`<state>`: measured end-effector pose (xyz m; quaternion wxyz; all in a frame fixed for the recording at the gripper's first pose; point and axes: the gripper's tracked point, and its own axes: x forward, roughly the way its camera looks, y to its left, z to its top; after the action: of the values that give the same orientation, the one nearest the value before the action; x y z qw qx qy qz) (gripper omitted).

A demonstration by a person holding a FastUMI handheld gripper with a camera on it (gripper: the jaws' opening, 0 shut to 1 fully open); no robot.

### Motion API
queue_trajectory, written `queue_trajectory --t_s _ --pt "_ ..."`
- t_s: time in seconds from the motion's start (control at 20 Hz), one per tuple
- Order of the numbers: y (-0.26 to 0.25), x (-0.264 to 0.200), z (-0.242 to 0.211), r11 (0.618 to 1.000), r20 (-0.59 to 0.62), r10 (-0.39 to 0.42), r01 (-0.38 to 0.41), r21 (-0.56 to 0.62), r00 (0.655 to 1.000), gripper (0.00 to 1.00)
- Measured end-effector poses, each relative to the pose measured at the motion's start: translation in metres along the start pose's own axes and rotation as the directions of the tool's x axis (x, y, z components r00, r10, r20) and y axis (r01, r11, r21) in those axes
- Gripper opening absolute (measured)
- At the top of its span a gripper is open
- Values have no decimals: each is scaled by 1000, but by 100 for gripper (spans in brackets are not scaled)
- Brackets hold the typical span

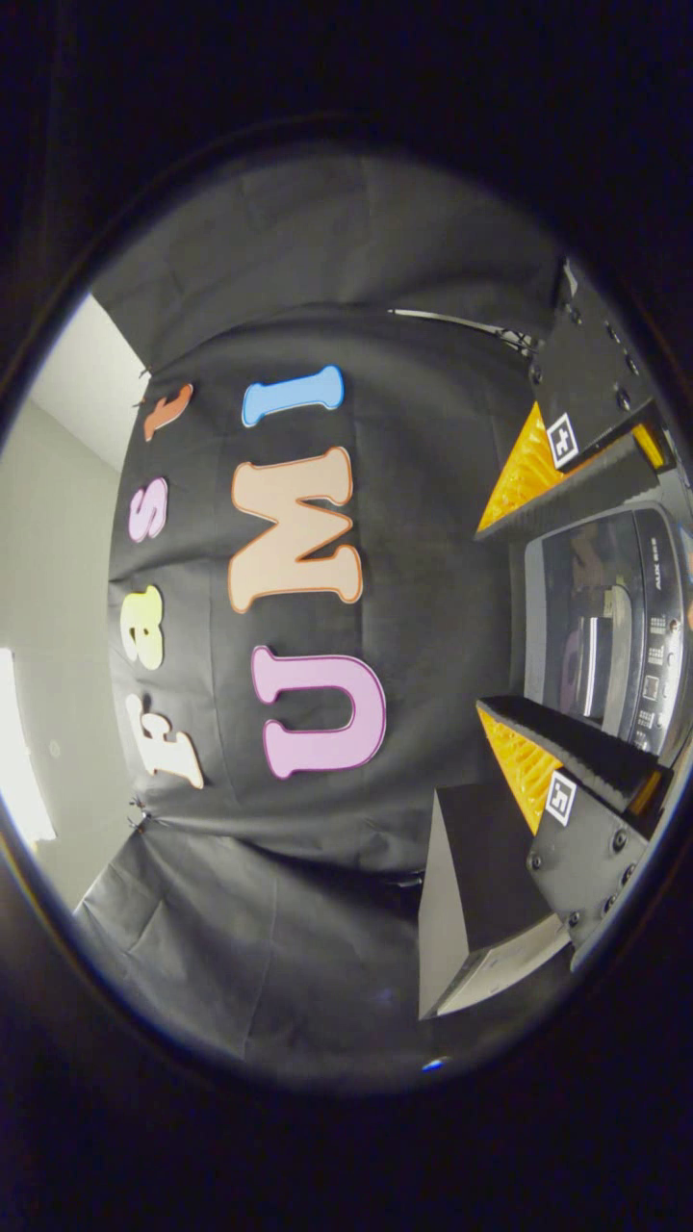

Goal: Put the clothes into the washing machine and then close the washing machine lid.

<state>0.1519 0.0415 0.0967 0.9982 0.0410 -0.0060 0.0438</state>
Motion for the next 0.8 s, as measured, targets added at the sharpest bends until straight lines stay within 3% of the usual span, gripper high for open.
queue_trajectory --t_s 0.2,0.8 --pt "-23 -17 -10 999 19 -26 27 -47 999 98" --pt "-48 -53 -50 999 17 -33 33 -3 999 96"
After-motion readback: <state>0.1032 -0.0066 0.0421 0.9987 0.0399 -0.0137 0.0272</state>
